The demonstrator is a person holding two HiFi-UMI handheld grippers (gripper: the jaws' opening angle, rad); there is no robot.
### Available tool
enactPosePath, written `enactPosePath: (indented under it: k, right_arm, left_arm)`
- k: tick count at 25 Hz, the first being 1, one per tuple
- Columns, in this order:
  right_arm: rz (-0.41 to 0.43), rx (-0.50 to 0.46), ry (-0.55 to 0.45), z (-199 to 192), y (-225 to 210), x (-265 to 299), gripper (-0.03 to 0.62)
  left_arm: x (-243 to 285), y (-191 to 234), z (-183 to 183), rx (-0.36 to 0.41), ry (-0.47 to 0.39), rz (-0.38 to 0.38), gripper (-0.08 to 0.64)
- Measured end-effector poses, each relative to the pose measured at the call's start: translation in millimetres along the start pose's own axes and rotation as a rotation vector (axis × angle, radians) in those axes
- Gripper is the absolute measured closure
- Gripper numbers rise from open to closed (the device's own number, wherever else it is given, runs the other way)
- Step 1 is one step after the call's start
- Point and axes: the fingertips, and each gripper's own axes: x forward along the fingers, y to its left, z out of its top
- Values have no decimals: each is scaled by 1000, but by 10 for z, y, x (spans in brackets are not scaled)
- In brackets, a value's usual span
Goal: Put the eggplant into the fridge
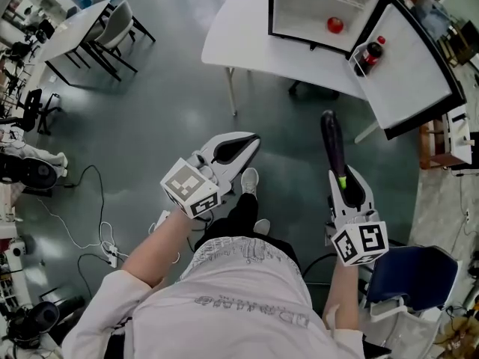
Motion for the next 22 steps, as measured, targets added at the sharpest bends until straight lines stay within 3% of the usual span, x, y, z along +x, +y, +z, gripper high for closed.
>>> enactPosePath:
  k: [22]
  right_arm:
    - [-20, 13, 44, 375, -494, 1511, 465]
  left_arm:
    - [814, 1403, 223, -39, 5, -38, 553]
